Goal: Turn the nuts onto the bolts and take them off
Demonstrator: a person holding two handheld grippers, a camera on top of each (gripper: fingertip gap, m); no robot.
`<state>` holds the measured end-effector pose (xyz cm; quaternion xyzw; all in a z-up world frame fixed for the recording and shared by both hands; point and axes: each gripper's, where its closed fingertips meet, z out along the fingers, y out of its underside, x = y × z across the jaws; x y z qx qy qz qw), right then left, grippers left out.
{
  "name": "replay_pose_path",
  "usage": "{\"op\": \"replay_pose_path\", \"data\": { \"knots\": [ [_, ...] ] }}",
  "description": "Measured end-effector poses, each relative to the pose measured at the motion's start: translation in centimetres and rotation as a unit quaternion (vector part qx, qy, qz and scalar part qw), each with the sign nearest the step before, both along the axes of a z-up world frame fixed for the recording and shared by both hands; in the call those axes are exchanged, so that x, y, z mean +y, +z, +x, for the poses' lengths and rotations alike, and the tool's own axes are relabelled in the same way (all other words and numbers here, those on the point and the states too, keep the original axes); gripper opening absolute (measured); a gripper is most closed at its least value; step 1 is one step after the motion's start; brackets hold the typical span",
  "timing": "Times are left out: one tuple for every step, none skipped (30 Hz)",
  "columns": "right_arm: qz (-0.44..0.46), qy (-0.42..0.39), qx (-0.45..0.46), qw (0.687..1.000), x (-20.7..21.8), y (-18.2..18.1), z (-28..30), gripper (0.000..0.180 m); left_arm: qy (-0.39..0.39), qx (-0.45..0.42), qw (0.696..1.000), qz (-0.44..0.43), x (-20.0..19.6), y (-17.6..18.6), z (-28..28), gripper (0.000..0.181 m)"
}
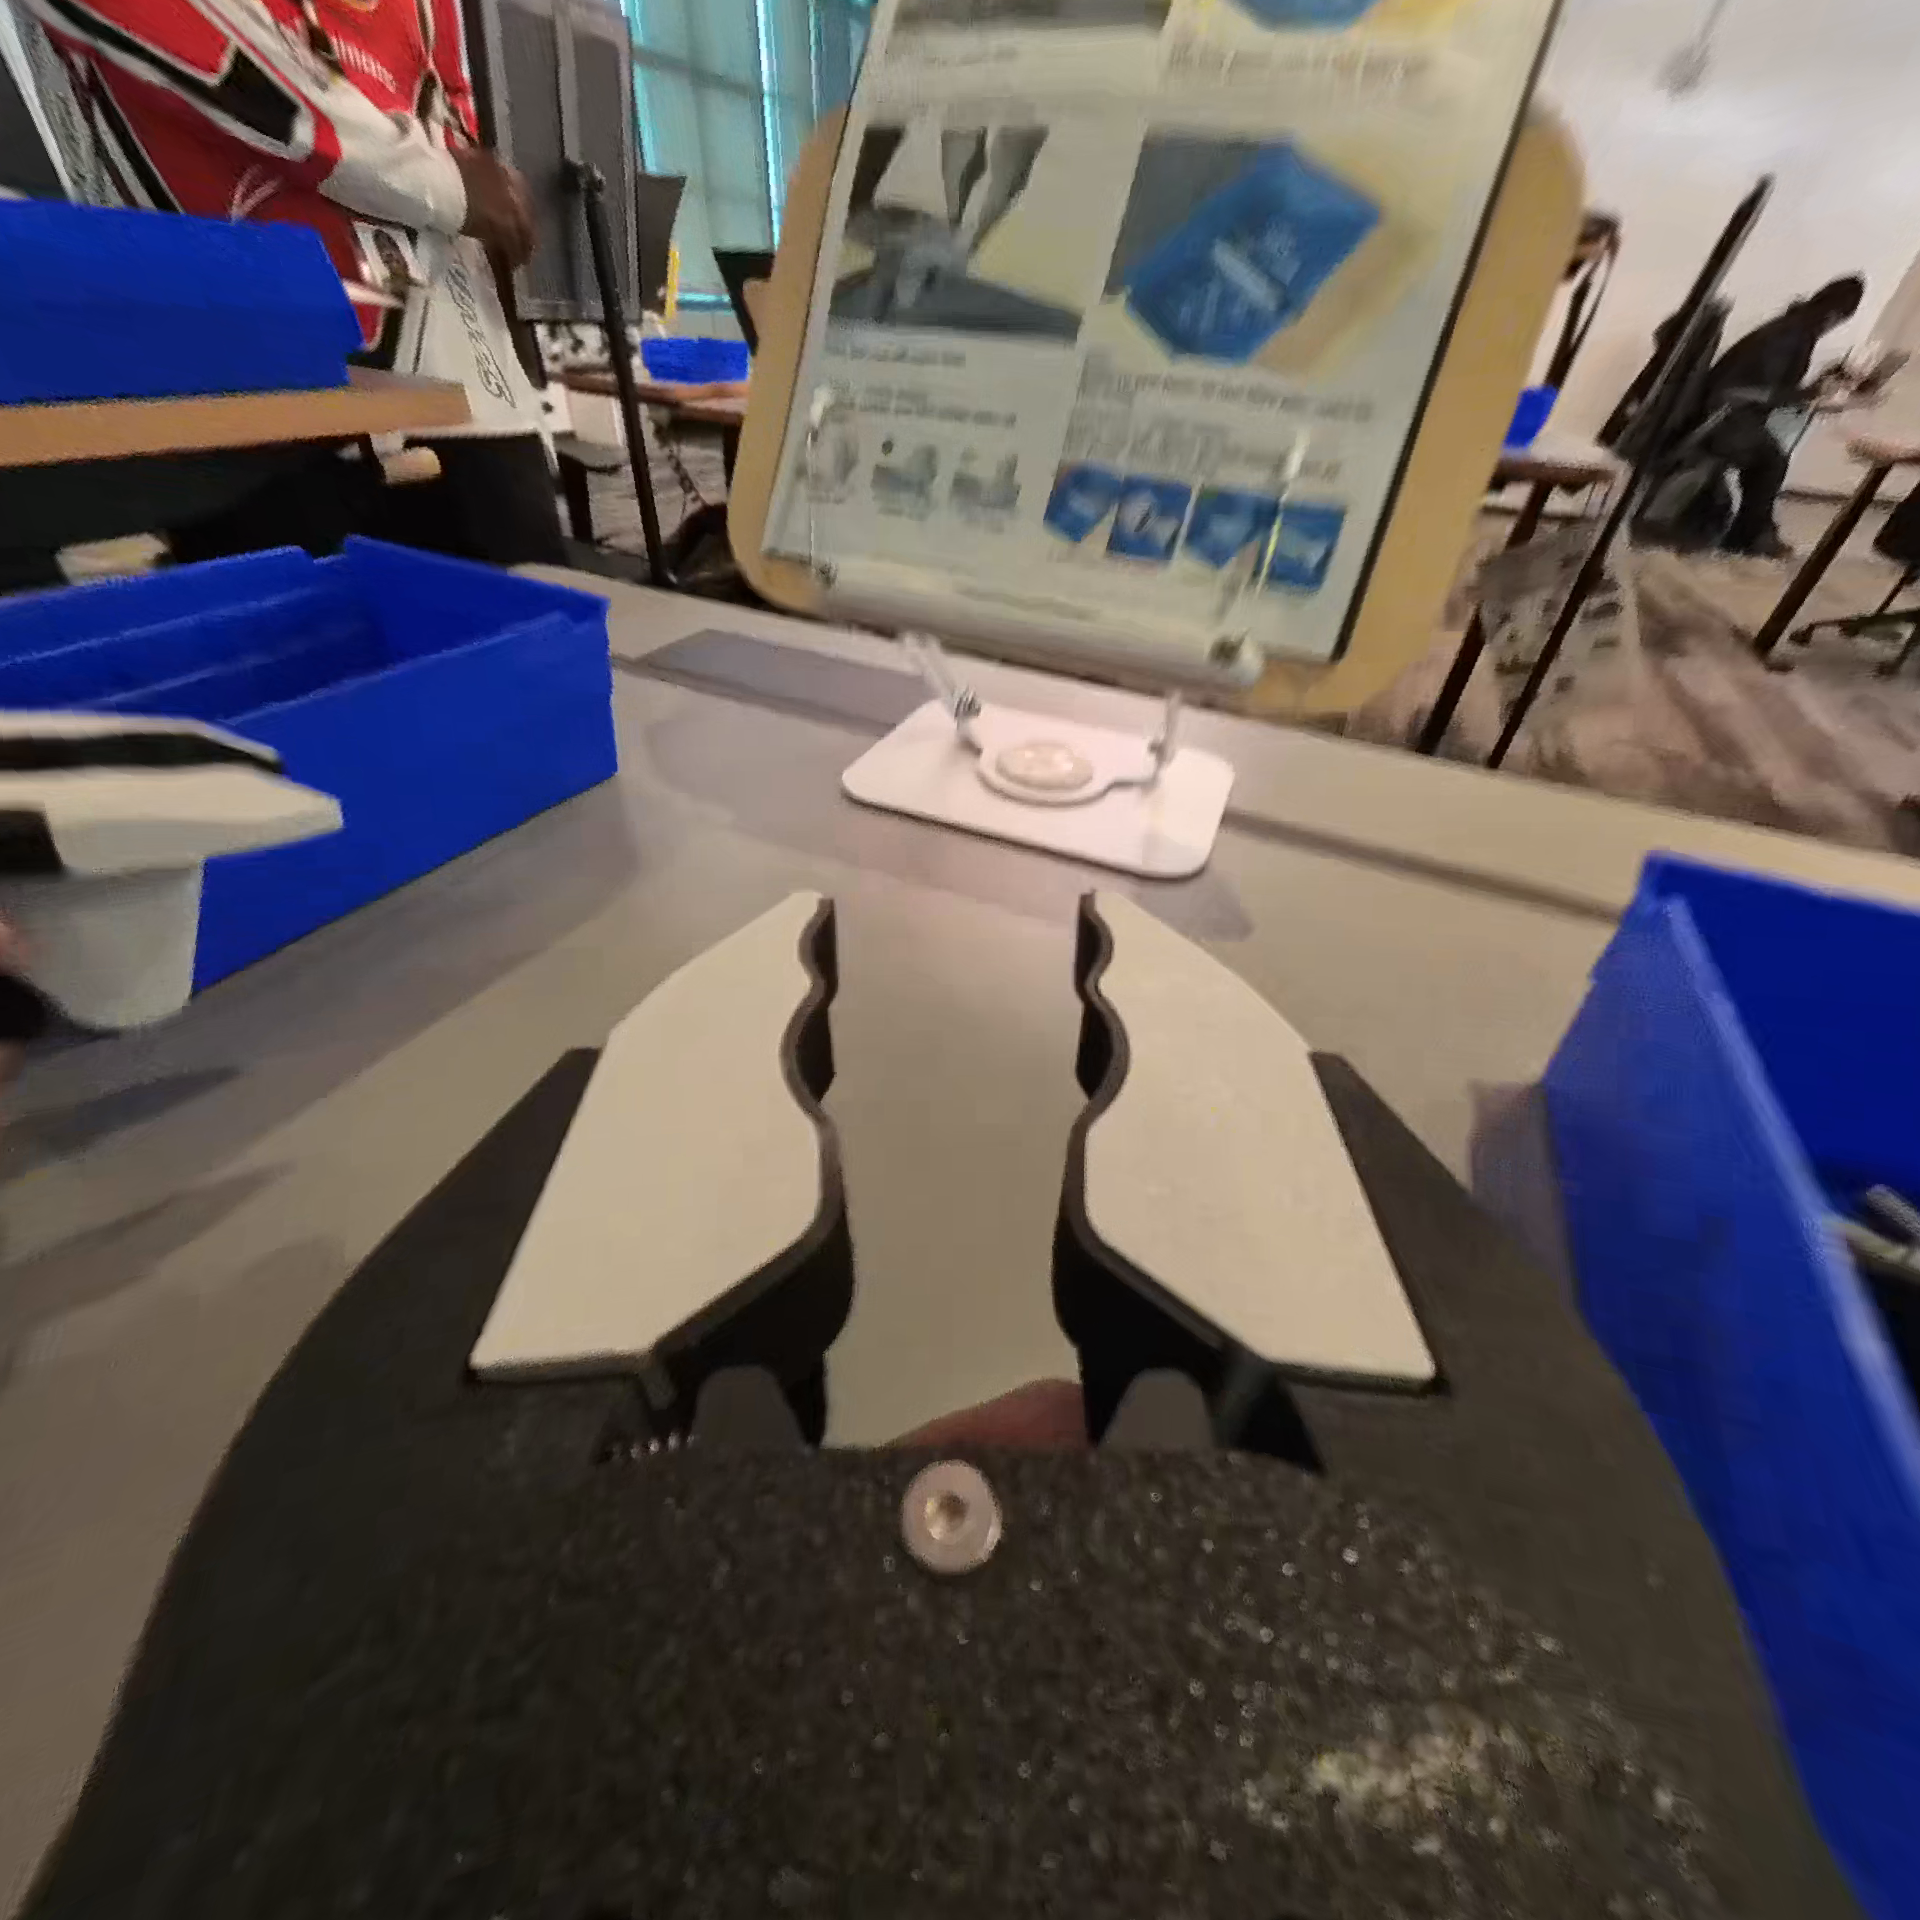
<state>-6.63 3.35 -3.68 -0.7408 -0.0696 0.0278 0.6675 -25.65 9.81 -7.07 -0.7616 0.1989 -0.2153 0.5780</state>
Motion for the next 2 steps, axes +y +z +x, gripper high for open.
{"op": "replay_pose_path", "data": {
  "knots": [
    [-0.004,-0.003,0.003,1.0,-0.24,-1.2,-0.41,0.047,0.002,0.002,1.0,0.001,-0.2,-0.01,0.12,0.052],
    [0.002,-0.006,0.011,1.0,-0.59,-1.96,-0.66,0.046,0.003,0.005,1.0,0.005,-0.39,-0.06,0.24,0.052]
  ]
}}
